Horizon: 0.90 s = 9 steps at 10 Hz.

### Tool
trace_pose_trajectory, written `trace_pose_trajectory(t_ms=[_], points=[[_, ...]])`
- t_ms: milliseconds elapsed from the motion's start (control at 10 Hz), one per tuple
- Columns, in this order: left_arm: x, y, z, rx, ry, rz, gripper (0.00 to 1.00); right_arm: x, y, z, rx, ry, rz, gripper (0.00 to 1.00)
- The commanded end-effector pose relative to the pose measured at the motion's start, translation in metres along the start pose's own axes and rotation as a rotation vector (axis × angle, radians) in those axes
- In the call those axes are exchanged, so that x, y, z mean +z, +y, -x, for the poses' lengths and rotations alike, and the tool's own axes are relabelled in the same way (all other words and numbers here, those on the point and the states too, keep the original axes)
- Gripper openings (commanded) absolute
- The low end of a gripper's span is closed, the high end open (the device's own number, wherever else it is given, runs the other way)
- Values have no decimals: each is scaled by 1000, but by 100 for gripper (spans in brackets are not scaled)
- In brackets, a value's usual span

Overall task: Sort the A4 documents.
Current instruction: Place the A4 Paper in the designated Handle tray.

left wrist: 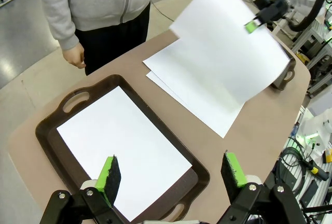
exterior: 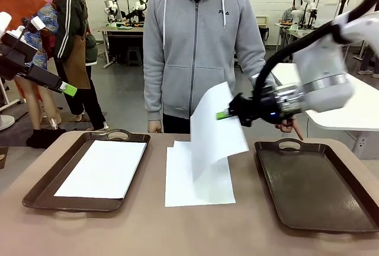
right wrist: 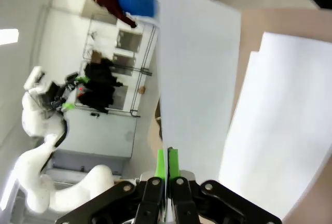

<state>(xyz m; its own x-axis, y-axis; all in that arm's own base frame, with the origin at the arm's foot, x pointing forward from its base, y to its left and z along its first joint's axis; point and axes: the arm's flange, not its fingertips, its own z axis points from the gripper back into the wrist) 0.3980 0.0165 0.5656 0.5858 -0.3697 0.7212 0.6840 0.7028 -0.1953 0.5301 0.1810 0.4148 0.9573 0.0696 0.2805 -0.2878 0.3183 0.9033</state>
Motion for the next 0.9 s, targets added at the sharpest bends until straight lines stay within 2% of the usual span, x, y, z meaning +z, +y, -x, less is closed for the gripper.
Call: trace_pose_trajectory(t_ms=[0,400,800], points=[[0,-1,0,-2,3,-3,100,50,9,24,0,30,-3,1],[0,-1,0,-2,3,-3,100,131,-29,50,-157,3,-8,1],[0,-1,0,-2,3,-3,100,183,-76,68,-247,-13,-52,1]])
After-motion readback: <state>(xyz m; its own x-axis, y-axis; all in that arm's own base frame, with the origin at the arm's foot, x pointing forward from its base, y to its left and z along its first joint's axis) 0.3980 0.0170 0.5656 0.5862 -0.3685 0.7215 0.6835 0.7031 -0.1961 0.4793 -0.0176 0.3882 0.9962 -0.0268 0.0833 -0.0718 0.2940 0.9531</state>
